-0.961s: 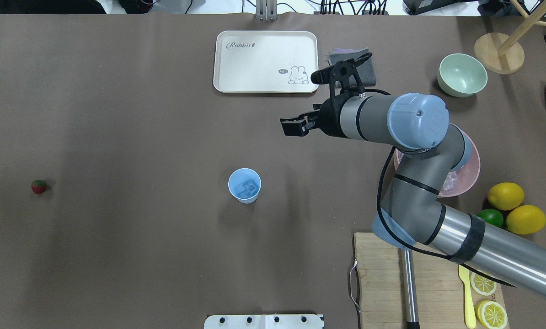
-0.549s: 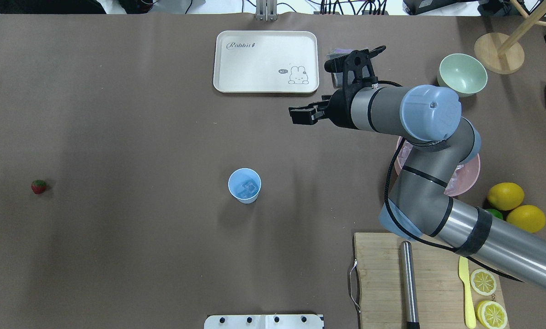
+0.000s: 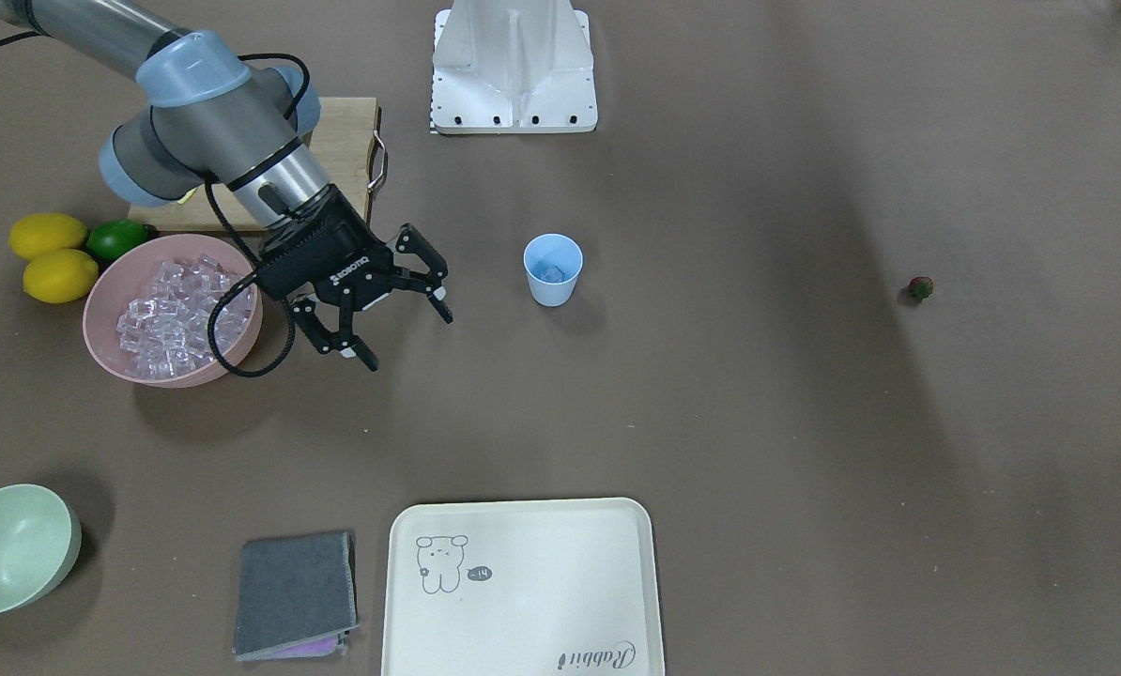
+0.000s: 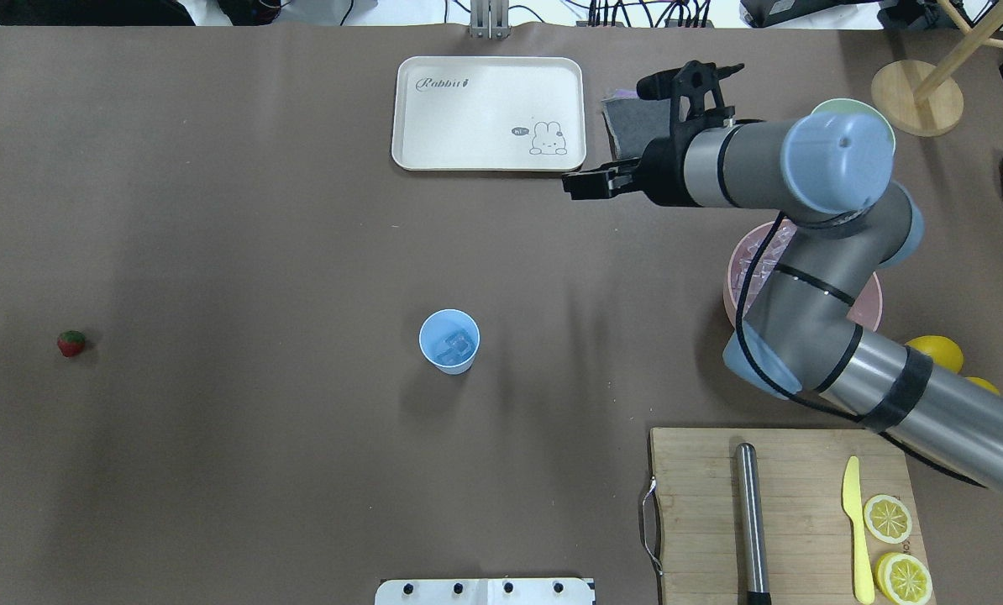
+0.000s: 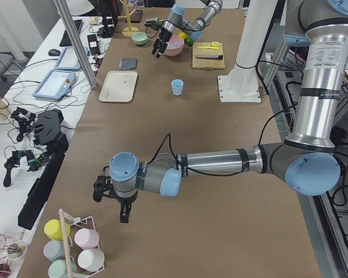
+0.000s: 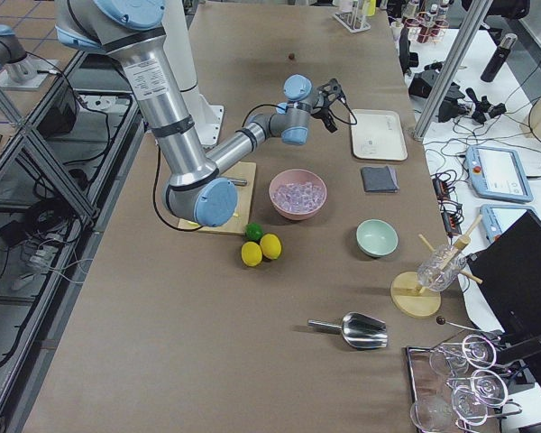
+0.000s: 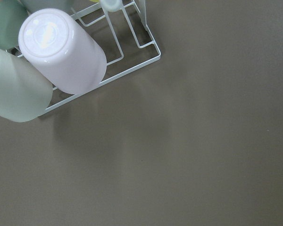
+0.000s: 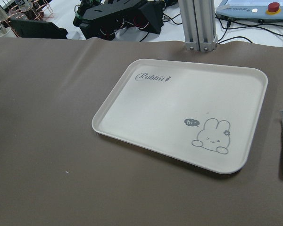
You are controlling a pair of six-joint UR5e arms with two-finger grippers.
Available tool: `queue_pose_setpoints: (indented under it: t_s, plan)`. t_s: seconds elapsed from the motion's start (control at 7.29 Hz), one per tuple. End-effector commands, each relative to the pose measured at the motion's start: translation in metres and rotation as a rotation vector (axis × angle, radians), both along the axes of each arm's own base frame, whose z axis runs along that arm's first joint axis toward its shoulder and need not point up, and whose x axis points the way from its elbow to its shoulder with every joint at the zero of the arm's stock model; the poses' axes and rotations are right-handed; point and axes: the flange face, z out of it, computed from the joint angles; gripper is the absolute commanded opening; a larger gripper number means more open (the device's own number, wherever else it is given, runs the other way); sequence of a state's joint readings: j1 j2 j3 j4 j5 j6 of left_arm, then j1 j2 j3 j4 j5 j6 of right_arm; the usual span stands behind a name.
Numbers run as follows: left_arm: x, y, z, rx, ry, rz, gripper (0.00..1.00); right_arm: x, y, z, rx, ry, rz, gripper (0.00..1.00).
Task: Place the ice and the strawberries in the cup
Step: 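Move the right gripper back over the pink bowl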
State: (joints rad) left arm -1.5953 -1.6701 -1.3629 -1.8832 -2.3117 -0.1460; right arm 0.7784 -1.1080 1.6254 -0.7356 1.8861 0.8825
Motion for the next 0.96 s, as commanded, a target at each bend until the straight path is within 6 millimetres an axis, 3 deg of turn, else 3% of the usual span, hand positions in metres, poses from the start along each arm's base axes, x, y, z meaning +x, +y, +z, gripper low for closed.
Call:
queue_pose_setpoints:
  t_s: [0.0, 0.27, 0.55, 0.82]
  plan:
    - [0.0, 0.0, -0.002, 0.027, 0.0, -0.001, 0.98, 0.073, -0.036, 0.029, -0.035, 0.033, -0.053, 0.99]
    - [0.001, -0.004, -0.006, 0.035, -0.001, 0.001, 0.98, 0.13, -0.045, 0.073, -0.017, 0.09, -0.085, 0.99]
    - [0.001, -0.007, -0.01, 0.041, -0.001, 0.001, 0.98, 0.149, -0.038, 0.093, -0.065, 0.114, -0.088, 0.99]
    - [0.0, -0.011, -0.013, 0.048, -0.003, 0.001, 0.98, 0.166, -0.009, 0.127, -0.107, 0.138, -0.087, 0.99]
